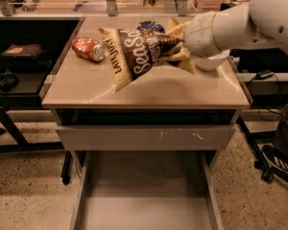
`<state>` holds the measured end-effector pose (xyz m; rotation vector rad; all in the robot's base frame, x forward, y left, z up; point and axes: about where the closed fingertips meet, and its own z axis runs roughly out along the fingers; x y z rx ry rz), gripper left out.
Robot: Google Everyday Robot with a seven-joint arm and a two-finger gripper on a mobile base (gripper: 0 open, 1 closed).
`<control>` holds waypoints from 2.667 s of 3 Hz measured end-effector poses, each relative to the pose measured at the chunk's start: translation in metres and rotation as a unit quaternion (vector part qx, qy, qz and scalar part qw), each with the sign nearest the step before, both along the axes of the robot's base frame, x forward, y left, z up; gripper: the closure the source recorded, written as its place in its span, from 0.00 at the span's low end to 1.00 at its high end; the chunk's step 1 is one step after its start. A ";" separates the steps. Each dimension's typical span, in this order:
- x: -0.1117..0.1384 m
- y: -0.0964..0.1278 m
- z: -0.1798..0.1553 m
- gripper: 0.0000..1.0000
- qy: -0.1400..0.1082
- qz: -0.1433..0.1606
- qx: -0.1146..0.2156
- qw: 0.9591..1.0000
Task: Pick brown chip bag from middle drawer and place on counter
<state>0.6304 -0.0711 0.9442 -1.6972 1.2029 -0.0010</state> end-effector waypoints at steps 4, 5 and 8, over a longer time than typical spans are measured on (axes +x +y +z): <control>0.108 -0.018 -0.042 1.00 0.082 -0.167 0.093 0.978; 0.107 -0.009 -0.058 1.00 0.106 -0.163 0.083 0.977; 0.083 0.004 -0.066 0.57 0.140 -0.108 0.076 0.981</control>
Offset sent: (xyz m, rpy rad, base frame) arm 0.1256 -0.0339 -0.0328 0.2684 0.1772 -0.3963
